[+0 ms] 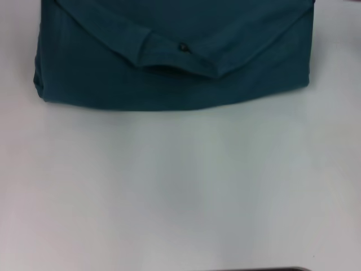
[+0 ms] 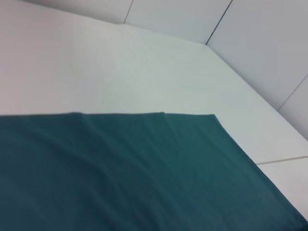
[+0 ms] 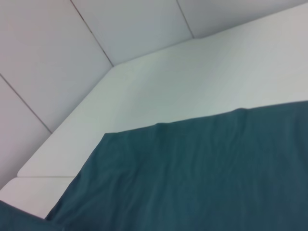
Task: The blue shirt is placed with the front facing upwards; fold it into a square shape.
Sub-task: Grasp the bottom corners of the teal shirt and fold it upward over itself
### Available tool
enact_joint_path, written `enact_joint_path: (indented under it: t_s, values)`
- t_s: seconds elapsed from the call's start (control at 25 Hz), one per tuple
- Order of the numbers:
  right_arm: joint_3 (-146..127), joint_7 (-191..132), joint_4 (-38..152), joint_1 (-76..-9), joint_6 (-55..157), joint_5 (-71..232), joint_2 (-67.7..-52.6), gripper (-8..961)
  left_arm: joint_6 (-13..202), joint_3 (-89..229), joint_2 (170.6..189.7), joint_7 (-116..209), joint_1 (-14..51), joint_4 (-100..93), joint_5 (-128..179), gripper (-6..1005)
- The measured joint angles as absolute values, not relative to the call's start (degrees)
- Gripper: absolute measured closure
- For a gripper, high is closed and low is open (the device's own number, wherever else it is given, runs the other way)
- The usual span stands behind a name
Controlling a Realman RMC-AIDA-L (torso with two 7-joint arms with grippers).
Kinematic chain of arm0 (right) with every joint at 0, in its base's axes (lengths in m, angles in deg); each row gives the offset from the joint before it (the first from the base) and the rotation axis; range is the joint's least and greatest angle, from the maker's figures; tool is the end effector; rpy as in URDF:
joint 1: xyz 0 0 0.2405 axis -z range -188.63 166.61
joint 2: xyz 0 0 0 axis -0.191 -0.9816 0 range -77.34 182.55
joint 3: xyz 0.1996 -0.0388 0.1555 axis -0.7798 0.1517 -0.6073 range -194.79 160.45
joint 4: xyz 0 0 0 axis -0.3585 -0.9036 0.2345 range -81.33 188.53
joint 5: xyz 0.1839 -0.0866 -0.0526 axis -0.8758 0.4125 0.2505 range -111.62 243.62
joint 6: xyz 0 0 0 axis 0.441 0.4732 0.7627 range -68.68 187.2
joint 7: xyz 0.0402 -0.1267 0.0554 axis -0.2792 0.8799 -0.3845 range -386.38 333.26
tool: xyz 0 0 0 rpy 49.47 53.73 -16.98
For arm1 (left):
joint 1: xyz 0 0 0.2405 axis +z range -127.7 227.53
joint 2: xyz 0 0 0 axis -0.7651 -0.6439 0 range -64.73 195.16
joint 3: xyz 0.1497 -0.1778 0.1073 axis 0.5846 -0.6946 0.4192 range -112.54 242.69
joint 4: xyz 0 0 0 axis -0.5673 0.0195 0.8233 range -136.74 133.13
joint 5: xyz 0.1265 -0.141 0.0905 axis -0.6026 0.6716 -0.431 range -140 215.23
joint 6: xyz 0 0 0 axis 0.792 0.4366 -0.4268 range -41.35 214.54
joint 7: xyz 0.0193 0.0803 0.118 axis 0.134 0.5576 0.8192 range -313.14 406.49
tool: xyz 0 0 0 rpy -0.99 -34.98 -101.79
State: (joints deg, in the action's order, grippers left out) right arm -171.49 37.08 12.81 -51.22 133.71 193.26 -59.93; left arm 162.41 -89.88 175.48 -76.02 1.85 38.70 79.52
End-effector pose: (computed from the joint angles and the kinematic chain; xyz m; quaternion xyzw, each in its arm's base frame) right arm 0.2722 0.4165 0.0873 -0.8133 0.4635 0.2299 0.2662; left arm -0.2392 0.4437 0.0951 -0.8351 -0.4583 -0.1681 0.2535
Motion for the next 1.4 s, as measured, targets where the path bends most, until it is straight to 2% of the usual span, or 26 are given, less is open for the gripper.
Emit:
enact_joint_path:
  t_s: [0.36,1.4]
  values:
    - [-168.94,33.94,11.29,-52.33,132.13,192.98,-58.83,946,158.83,-89.68,175.13,-76.9,0.4,37.71,79.55,970]
    - [-166.93,43.82,25.92,-52.24,116.75,190.32,-59.88,946,147.67,-89.61,177.18,-71.69,5.19,29.66,84.89,970]
